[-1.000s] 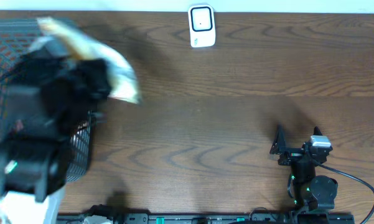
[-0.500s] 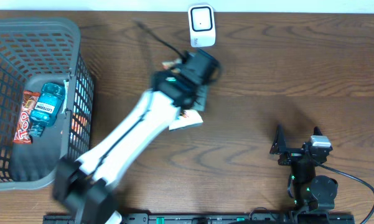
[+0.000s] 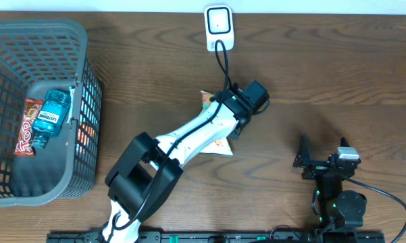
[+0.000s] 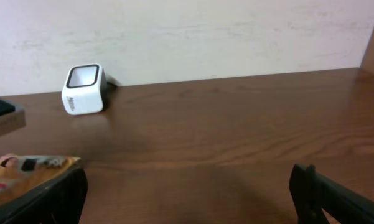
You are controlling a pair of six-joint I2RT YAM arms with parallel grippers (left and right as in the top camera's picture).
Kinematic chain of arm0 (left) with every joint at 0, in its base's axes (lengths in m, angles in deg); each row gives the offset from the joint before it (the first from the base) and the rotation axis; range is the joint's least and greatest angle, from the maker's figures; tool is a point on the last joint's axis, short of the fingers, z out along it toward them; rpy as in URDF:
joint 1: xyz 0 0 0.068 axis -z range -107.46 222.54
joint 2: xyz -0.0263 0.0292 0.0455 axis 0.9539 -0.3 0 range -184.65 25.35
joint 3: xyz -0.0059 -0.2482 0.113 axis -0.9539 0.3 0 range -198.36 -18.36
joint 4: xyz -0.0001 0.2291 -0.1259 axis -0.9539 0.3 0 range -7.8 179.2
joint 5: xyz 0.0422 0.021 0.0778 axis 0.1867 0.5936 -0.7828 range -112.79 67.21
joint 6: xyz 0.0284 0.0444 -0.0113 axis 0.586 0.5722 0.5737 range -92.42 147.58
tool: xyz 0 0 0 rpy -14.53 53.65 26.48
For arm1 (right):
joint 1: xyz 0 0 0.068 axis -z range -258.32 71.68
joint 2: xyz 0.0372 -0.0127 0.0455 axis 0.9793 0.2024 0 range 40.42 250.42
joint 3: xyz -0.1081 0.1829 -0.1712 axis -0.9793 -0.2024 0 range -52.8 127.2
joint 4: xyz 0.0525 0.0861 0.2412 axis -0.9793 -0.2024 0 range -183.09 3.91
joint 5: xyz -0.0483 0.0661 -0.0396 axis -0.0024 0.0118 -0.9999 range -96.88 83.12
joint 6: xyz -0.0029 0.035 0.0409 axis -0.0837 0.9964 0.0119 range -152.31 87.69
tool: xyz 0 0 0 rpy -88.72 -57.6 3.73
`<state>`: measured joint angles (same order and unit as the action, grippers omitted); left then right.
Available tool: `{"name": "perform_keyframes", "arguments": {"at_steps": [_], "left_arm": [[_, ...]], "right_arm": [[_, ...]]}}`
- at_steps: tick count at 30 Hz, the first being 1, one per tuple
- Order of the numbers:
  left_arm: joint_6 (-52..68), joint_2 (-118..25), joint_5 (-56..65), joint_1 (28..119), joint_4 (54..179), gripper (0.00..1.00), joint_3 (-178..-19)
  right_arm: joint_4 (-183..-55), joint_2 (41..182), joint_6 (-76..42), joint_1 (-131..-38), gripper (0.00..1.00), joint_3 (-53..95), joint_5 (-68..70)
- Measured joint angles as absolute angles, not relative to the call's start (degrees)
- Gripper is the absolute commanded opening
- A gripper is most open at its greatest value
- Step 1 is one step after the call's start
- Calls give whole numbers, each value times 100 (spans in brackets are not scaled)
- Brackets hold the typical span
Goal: Scan the item barcode
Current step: 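Carry the snack bag to the table center and release it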
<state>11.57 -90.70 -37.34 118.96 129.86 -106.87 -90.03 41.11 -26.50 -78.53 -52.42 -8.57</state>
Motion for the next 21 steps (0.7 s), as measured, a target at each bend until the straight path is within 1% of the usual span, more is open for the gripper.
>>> {"name": "perform_keyframes", "arguments": {"at_steps": [4, 7, 10, 12, 13, 17, 21], "left_arm": [[1179, -8654, -3758, 11937, 13018, 83, -10687], [1200, -7981, -3788, 11915, 13012, 83, -10687], [1231, -7017, -3965, 11837, 12981, 89, -10689], [1242, -6377, -4164, 11710, 12946, 98, -10691], [1242, -6060, -4284, 11614, 12920, 99, -10696], [1406, -4818, -4756, 10868, 12763, 100, -10718], [1406, -4008, -5027, 9599, 12758, 98, -10724]], "right_arm": [[-9006, 4111, -2650, -7853, 99, -5242, -857], [-9006, 4111, -2650, -7853, 99, -5242, -857], [-9006, 4111, -2650, -7853, 99, -5242, -857], [-9003, 4111, -2650, -7853, 99, -5242, -857], [-9006, 4111, -2650, -7853, 99, -5242, -857], [-9003, 4111, -2650, -7853, 99, -5242, -857], [-9003, 4111, -2650, -7853, 99, -5242, -859]]}}
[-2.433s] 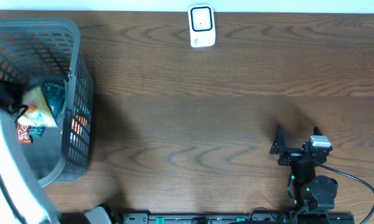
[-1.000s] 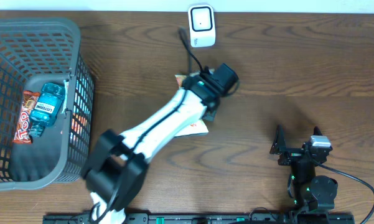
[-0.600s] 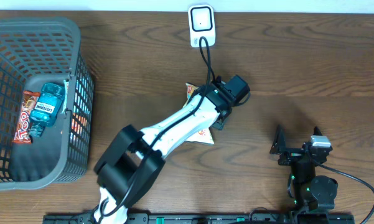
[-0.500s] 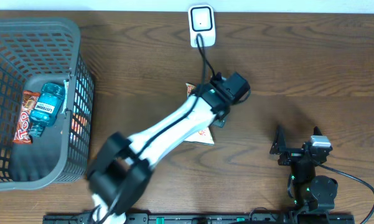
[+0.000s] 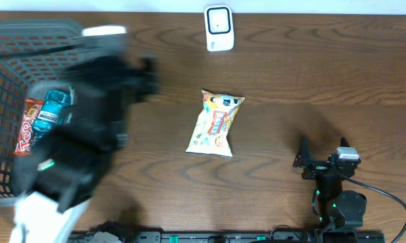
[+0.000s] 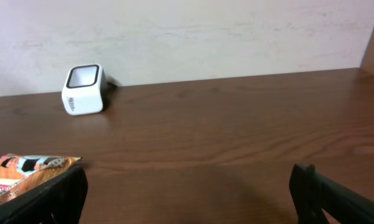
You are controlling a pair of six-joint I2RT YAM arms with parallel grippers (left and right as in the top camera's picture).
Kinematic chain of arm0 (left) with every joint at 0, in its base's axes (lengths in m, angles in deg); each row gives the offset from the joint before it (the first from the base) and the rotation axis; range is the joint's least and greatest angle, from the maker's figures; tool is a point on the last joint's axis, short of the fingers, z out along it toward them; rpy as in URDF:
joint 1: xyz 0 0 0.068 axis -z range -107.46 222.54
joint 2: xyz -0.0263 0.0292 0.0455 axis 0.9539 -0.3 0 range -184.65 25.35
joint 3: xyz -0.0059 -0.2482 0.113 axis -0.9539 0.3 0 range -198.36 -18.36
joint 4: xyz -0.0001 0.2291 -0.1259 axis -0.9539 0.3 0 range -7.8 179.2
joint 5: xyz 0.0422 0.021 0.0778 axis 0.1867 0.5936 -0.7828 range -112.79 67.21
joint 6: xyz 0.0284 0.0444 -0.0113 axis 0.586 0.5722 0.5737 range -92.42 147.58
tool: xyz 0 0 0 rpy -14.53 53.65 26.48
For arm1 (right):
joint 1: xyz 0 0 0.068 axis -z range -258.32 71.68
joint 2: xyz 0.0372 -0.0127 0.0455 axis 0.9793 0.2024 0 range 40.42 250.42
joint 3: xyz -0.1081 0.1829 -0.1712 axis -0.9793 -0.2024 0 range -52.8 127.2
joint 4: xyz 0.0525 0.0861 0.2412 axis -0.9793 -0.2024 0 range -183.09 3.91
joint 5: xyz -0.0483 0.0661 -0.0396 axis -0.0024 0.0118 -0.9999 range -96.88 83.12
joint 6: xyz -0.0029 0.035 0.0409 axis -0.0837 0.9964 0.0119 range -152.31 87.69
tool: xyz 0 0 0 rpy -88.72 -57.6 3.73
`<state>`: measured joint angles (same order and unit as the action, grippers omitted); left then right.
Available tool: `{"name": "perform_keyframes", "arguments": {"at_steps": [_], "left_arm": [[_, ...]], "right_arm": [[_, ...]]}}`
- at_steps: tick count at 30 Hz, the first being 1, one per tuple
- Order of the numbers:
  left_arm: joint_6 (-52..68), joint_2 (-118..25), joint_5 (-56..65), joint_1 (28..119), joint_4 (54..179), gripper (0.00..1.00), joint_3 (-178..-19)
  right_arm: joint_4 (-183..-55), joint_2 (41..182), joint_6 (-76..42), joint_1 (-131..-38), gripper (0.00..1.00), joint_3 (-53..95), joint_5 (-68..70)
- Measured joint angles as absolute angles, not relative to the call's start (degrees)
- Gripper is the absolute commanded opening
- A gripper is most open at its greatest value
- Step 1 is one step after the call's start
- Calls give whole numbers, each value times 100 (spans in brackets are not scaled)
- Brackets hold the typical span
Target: Scan the item barcode
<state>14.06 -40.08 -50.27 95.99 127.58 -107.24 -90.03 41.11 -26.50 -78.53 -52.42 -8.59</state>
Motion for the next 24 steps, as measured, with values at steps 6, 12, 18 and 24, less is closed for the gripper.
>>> {"name": "perform_keyframes", "arguments": {"at_steps": [6, 12, 18, 24], "left_arm": [[429, -3763, -4837, 7142, 13392, 98, -10733], [-1125, -4600, -3978, 5312, 14360, 98, -10670], [-1630, -5892, -3423, 4825, 14837, 98, -10578], [-1473, -7026, -2811, 4821, 14861, 98, -10521]], "right_arm": [[-9003, 4111, -2650, -7853, 99, -5242, -859], [-9003, 4111, -2650, -7853, 99, -5242, -857], [-9006, 4111, -2650, -7853, 99, -5242, -857], [-9003, 4111, -2650, -7853, 99, -5242, -859]]}}
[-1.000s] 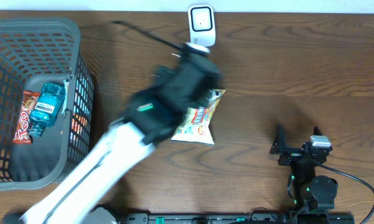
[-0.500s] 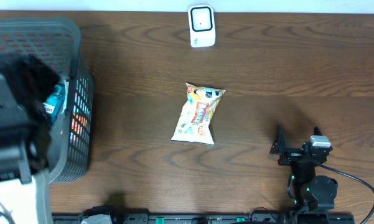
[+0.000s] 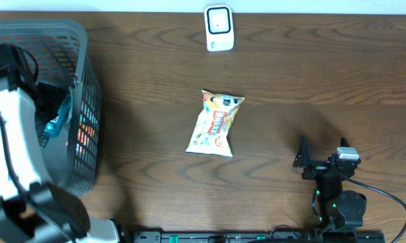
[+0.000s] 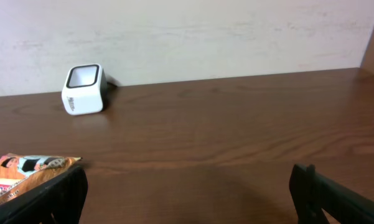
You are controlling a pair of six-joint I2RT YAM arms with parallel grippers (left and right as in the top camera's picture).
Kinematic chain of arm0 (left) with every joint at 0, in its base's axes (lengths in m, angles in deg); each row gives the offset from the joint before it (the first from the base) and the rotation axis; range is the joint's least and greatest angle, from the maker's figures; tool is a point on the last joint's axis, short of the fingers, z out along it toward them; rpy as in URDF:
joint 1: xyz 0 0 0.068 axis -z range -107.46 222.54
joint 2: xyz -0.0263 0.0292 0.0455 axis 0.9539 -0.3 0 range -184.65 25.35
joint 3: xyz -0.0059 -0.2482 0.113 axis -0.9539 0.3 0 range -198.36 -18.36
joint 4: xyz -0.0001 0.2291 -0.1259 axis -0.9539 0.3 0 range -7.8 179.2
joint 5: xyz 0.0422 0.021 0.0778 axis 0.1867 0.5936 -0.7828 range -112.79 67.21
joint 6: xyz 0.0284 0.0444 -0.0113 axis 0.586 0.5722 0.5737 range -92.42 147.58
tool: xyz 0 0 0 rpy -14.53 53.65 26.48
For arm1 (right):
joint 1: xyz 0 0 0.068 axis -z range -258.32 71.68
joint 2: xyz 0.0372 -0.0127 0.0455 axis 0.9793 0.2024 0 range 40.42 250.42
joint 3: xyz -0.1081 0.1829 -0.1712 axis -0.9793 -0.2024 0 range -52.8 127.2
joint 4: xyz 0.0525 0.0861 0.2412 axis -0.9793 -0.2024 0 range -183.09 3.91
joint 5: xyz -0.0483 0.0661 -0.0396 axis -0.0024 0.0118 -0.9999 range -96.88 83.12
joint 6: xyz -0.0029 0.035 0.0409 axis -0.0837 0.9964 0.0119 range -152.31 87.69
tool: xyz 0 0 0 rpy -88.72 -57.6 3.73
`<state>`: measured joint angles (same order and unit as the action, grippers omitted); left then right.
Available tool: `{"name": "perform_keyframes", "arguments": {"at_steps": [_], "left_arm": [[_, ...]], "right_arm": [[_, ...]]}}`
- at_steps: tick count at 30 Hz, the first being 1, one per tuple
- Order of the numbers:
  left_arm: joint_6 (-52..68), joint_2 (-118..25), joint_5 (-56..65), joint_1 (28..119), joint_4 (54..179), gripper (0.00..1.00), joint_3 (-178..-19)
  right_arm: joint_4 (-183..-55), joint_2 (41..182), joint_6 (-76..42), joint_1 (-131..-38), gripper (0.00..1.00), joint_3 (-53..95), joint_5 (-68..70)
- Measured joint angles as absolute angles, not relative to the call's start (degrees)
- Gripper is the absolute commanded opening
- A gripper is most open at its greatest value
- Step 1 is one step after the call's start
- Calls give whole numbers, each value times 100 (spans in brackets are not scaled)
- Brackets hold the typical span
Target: Scan the item barcode
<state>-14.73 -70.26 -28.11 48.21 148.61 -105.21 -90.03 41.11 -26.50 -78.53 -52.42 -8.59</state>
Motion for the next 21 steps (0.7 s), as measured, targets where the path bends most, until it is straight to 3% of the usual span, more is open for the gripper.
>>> {"name": "perform_keyframes", "arguments": {"at_steps": [13, 21], "left_arm": [[-944, -8589, -2479, 4821, 15036, 98, -10497], [-852, -8643, -2385, 4821, 14242, 98, -9876]], "right_arm": [[-9006, 4111, -2650, -7853, 99, -5242, -857], [-9003, 4111, -2653, -7853, 99, -5242, -859]]}}
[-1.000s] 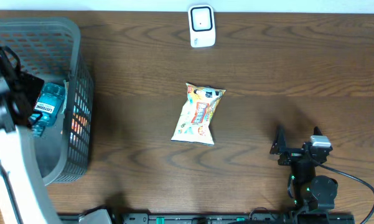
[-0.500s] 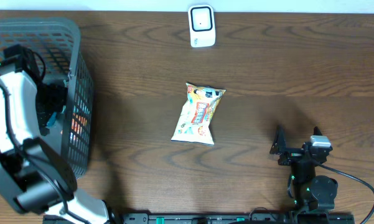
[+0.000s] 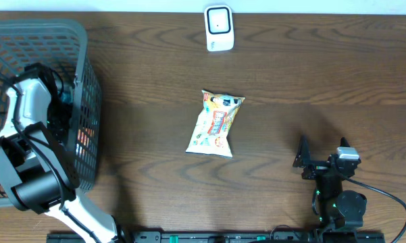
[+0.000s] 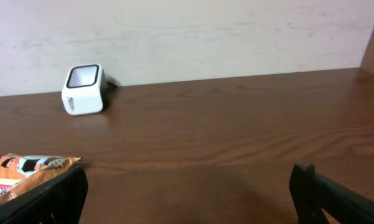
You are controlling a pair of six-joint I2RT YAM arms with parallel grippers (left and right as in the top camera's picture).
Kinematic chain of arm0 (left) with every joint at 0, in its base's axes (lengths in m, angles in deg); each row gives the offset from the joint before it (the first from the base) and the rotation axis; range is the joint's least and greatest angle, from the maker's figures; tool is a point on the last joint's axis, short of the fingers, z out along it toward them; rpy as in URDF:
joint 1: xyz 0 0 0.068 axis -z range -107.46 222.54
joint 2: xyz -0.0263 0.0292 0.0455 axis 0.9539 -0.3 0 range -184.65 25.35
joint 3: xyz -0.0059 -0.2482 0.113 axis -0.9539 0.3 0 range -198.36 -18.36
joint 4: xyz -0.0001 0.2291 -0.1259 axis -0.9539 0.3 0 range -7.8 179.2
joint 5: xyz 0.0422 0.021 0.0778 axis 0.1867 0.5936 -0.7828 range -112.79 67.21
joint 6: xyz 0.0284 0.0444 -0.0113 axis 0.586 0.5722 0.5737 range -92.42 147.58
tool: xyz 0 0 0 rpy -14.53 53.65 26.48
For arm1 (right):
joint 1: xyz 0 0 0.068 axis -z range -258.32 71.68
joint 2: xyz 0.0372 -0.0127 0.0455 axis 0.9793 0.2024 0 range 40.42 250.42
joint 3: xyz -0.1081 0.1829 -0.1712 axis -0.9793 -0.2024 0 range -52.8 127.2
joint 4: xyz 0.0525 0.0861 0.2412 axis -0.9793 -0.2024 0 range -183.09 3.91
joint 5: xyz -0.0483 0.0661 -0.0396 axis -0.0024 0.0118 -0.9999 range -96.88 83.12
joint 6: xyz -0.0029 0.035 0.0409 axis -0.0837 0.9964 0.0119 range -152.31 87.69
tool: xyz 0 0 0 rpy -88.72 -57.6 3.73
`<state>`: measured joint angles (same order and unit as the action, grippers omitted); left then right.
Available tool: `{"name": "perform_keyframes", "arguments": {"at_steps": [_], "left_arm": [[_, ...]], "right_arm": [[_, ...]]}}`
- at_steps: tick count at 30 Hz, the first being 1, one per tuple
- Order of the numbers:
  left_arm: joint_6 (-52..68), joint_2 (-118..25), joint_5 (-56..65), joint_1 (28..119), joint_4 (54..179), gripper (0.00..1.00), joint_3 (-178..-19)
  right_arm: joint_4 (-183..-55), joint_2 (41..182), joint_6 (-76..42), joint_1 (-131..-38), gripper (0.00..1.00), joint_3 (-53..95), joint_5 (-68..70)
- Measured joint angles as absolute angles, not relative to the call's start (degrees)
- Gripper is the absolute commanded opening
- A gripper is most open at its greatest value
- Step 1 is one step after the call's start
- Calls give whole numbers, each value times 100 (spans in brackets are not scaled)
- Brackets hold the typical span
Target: Scan the item barcode
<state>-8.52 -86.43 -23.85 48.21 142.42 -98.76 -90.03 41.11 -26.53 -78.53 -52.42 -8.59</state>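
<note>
The white barcode scanner (image 3: 218,27) stands at the table's far edge, also seen in the right wrist view as the scanner (image 4: 83,89). A yellow snack bag (image 3: 216,123) lies flat mid-table, and its corner, the bag (image 4: 25,168), shows at the left. My left gripper (image 3: 57,108) is down inside the grey basket (image 3: 88,81); its jaws are lost in the dark mesh. The right gripper (image 4: 187,199) rests open near the front edge, nothing between its fingers (image 4: 53,199).
The basket fills the table's left end; my left arm hides most of what lies in it, with a bit of teal and orange showing through its wall. The right arm (image 3: 334,179) sits folded at the front right.
My left arm has shifted within the basket, its wrist now lower and nearer the right wall. The snack bag, scanner and right arm are unchanged.
First my left gripper was at the snack bag just below the scanner. Then the bag lay alone on the table while the arm was a blur over the basket, where a blue bottle and brown bar lay. After that the arm reached into the basket and remains there.
</note>
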Motion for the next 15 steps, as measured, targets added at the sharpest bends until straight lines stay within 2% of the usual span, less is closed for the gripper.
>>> {"name": "perform_keyframes", "arguments": {"at_steps": [6, 8, 10, 13, 15], "left_arm": [[-832, -8473, -1954, 4812, 13375, 97, -9332], [-848, -8394, -1858, 4803, 13226, 79, -9190], [-843, -8353, -1780, 4801, 13178, 66, -9116], [-745, -8327, -1718, 4801, 13213, 53, -9087], [-677, -8322, -1705, 4801, 13274, 50, -9091]], "right_arm": [[-9003, 4111, -2650, -7853, 99, -5242, -857], [-9003, 4111, -2650, -7853, 99, -5242, -857], [-9003, 4111, -2650, -7853, 99, -5242, -857], [-9003, 4111, -2653, -7853, 99, -5242, -859], [-9003, 4111, -2650, -7853, 99, -5242, -859]]}}
